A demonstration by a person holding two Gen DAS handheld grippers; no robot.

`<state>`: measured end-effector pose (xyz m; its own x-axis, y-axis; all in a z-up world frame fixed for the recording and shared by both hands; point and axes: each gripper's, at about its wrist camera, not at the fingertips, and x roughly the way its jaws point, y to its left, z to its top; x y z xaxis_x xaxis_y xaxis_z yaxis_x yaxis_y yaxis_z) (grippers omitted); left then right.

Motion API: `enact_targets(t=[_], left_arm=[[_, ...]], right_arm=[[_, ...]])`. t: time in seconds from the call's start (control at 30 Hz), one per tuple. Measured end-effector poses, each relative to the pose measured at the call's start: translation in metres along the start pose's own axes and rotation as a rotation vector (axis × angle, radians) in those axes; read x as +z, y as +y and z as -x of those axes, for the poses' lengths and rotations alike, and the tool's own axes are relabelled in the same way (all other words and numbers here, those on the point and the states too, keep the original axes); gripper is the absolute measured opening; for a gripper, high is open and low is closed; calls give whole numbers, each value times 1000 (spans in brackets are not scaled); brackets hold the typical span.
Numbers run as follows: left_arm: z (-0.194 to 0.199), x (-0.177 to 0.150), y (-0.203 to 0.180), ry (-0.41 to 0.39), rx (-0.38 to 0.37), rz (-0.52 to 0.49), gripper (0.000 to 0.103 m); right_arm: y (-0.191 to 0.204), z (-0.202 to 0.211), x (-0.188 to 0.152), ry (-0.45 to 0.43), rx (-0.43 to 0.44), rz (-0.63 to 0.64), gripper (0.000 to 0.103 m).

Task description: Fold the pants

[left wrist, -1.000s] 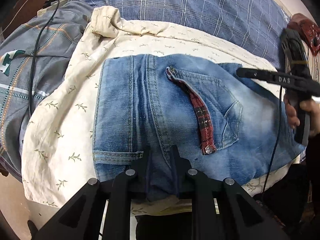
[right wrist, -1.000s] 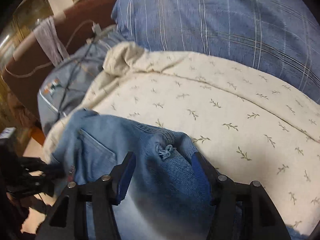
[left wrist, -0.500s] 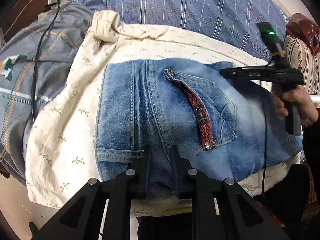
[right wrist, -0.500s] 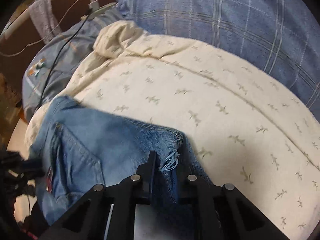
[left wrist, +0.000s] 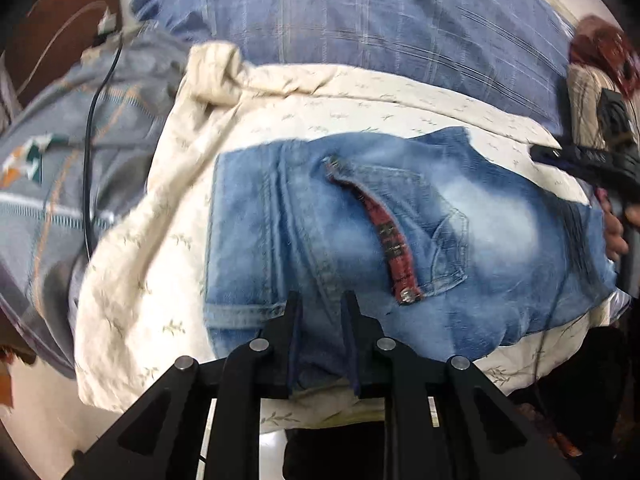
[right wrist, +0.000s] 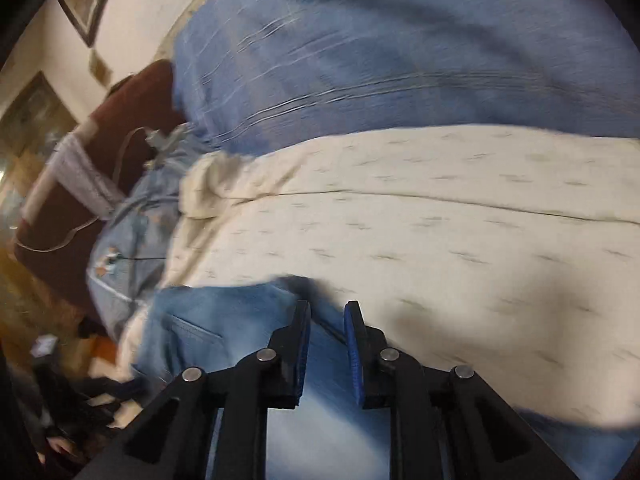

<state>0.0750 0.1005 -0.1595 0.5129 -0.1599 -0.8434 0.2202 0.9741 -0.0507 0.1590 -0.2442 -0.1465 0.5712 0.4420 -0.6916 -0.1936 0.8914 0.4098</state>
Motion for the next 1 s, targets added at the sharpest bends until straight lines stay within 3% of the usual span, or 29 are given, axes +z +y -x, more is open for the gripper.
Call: enact_targets(t=[0.1, 0.27, 0.43, 0.5, 0.6, 0.73, 0.77, 0.83, 0.87, 1.0], left_arm=[[-17, -2, -6, 29, 59, -49, 25], [-29, -5, -5, 66, 64, -36, 25], [-4, 2, -20, 27, 100, -48, 25], [7, 9, -36, -6, 84, -68, 28], [16, 17, -65, -32, 29, -105, 44], [11, 32, -119, -30, -85, -174, 48], [6, 35, -134, -25, -113, -191, 48], [-8, 45, -166, 4, -169, -218, 48], [-15, 48, -182, 25, -208, -230, 48], [-44, 64, -250, 104, -299, -275, 48]], right_arm=[[-15, 19, -29, 14, -36, -41, 19], [-50, 15, -66, 59, -179, -125, 20], [-73, 44, -74, -2, -119, -175, 20], [-86, 81, -79, -112, -95, -213, 20], [-115, 133, -96, -214, -93, -308, 20], [-152, 192, -133, -254, -86, -417, 22], [-162, 207, -146, -259, -74, -440, 25], [-176, 221, -166, -258, -53, -480, 46], [-184, 229, -179, -265, -49, -513, 72], [-203, 235, -201, -293, 44, -563, 75]])
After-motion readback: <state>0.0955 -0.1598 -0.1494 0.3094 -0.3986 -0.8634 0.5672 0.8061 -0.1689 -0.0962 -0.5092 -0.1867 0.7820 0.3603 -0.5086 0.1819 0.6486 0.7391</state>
